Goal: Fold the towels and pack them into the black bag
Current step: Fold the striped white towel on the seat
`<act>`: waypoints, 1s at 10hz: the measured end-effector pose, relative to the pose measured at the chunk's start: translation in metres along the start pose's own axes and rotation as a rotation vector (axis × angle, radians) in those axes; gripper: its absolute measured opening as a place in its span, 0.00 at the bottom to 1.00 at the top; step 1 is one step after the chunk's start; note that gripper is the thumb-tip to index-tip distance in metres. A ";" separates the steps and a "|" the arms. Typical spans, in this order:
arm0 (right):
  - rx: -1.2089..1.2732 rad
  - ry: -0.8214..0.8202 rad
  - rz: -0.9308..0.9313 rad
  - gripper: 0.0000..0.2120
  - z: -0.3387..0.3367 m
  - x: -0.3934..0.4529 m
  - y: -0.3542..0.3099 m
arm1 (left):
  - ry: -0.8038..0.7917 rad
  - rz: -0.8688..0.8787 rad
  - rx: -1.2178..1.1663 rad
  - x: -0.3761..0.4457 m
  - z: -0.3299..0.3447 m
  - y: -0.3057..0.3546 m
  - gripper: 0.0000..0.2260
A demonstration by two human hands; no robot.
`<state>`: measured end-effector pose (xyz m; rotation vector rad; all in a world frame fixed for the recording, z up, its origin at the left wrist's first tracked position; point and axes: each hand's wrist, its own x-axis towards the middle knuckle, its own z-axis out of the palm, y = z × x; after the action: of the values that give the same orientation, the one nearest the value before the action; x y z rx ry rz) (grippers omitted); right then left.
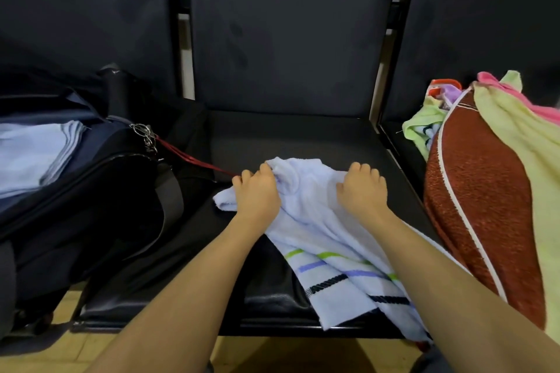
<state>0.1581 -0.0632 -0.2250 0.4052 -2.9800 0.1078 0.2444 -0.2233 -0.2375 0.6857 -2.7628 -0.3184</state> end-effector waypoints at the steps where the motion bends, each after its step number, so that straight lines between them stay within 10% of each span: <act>1: -0.068 -0.118 0.011 0.16 -0.004 0.000 0.003 | 0.099 0.069 0.080 -0.002 -0.003 -0.003 0.03; 2: 0.060 -0.114 -0.036 0.06 -0.011 -0.002 0.000 | 0.131 0.061 0.094 -0.003 -0.016 0.001 0.06; 5: 0.673 0.117 -0.073 0.04 -0.039 0.001 -0.012 | 0.121 -0.044 -0.982 -0.018 -0.059 0.025 0.12; 7: 1.138 0.240 -0.239 0.02 -0.060 -0.023 -0.023 | -0.080 0.176 -0.755 -0.022 -0.052 0.033 0.19; 10: 1.293 0.267 -0.371 0.10 -0.069 -0.030 -0.019 | 0.099 0.187 -0.883 -0.023 -0.050 0.028 0.08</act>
<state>0.1999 -0.0675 -0.1600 0.9118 -2.1067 1.8422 0.2676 -0.1954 -0.1876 0.1962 -2.2146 -1.2933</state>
